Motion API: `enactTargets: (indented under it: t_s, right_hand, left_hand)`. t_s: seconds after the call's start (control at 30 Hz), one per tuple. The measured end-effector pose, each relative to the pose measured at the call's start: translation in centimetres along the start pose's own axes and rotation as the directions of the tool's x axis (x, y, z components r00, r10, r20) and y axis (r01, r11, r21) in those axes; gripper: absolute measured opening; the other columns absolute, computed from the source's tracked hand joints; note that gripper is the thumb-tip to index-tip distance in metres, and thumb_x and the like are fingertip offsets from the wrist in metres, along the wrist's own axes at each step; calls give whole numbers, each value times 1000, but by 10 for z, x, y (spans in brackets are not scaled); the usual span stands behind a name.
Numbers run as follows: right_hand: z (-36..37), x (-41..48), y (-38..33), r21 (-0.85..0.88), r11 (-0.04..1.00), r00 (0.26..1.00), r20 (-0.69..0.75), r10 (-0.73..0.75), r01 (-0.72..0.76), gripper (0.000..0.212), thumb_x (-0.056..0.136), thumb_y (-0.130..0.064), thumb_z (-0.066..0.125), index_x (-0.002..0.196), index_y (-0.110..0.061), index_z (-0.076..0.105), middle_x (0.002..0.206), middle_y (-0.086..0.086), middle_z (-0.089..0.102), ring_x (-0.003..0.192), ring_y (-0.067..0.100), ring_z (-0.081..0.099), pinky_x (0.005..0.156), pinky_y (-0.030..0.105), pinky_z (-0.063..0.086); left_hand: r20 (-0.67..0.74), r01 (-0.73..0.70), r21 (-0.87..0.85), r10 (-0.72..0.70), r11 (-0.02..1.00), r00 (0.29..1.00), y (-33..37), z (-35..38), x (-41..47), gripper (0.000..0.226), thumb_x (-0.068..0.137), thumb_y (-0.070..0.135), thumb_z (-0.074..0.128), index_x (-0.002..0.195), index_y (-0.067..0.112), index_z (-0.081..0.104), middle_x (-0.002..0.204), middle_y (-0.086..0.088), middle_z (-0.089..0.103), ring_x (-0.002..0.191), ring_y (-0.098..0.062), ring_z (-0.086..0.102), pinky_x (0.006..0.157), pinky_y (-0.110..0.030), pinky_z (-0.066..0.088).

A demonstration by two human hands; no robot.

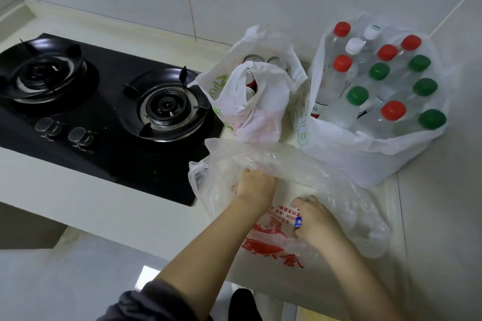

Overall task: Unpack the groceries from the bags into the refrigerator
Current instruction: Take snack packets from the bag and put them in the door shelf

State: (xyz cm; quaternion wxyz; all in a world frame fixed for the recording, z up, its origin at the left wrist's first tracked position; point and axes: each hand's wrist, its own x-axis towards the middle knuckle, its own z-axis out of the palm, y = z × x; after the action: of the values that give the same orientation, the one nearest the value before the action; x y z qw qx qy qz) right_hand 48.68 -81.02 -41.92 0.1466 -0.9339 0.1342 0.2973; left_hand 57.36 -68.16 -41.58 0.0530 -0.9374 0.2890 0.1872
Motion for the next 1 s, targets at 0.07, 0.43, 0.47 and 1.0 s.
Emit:
enactTargets:
  t_s: [0.07,0.43,0.47,1.0]
  right_hand:
    - [1,2,-1,10,1000,1000,-7,-1,1,56,83,-3,65,133,-20,48,128,2,44,112,20,52,88,31,50]
    - [-2,10,-4,42,999,999,-50,-10,12,34,87,-8,66,117,-18,53,116,1,52,94,17,56,82,30,52]
    - [-3,11,-4,39,999,999,-42,-14,16,37,87,-9,67,120,-19,52,118,1,52,96,16,56,82,28,50]
    - [-7,16,-3,-51,994,989,122,-88,95,33,84,10,57,110,-12,55,103,1,51,84,14,49,63,21,39]
  left_hand:
    - [-24,-8,-18,7,1000,1000,0,8,-1,32,90,10,53,121,15,56,114,-5,60,103,-22,53,92,-32,39]
    - [9,8,-88,-7,996,1000,7,29,-43,59,93,12,47,148,11,24,159,-13,10,126,-31,40,99,-41,37]
    - [-6,12,-98,-13,995,1000,6,28,-42,57,92,10,48,146,12,29,157,-12,16,123,-29,41,98,-40,38]
    - [-122,96,-291,-137,952,983,-4,32,-14,35,90,16,57,125,12,49,122,-6,52,111,-24,49,87,-32,45]
